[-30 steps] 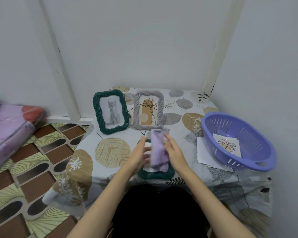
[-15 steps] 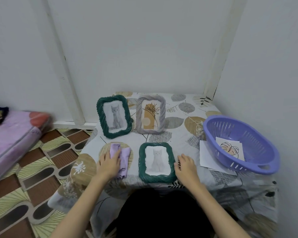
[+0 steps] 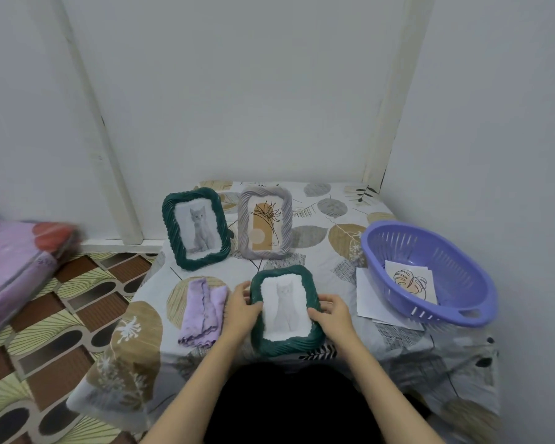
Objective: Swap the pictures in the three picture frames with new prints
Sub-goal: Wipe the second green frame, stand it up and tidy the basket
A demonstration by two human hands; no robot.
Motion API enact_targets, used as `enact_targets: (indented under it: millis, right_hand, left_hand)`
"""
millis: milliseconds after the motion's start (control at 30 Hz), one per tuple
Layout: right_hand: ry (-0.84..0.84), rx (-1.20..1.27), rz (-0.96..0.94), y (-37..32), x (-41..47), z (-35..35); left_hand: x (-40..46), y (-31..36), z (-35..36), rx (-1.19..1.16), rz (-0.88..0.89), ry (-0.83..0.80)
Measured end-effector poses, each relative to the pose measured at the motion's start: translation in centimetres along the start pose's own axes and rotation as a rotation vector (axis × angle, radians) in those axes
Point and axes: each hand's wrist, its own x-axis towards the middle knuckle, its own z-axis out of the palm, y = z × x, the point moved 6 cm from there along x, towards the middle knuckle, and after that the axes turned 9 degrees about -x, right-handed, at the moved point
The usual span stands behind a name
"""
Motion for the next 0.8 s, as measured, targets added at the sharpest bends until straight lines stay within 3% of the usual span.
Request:
enact_targets:
  millis: [67, 200, 367, 533, 800]
  right_hand:
    - [-0.038, 0.301, 0.015, -0.1, -0.4, -0.4]
    - [-0.099, 0.515, -0.061, -1.6, -1.5, -1.6]
    - [-0.176, 0.571, -0.117, -3.7, -1.7, -3.3]
    - [-0.271, 0.456, -0.178, -5.5, -0.9, -4.3]
    - [-0.250, 0.425, -0.284, -7.8, 0.7, -5.9]
  left_hand:
    - [0.0, 0.0, -0.4, -0.255, -0.074, 0.033]
    - [-0.5, 1.8, 0.1, -0.537, -0.099, -0.061]
    - [-0.9, 5.3, 0.5, -0.548, 0.011, -0.167]
    - [-0.8, 7.6, 1.8, -0.460, 0.105, -0.251]
    - [0.4, 8.8, 3.0, -0.476, 0.131, -0.255]
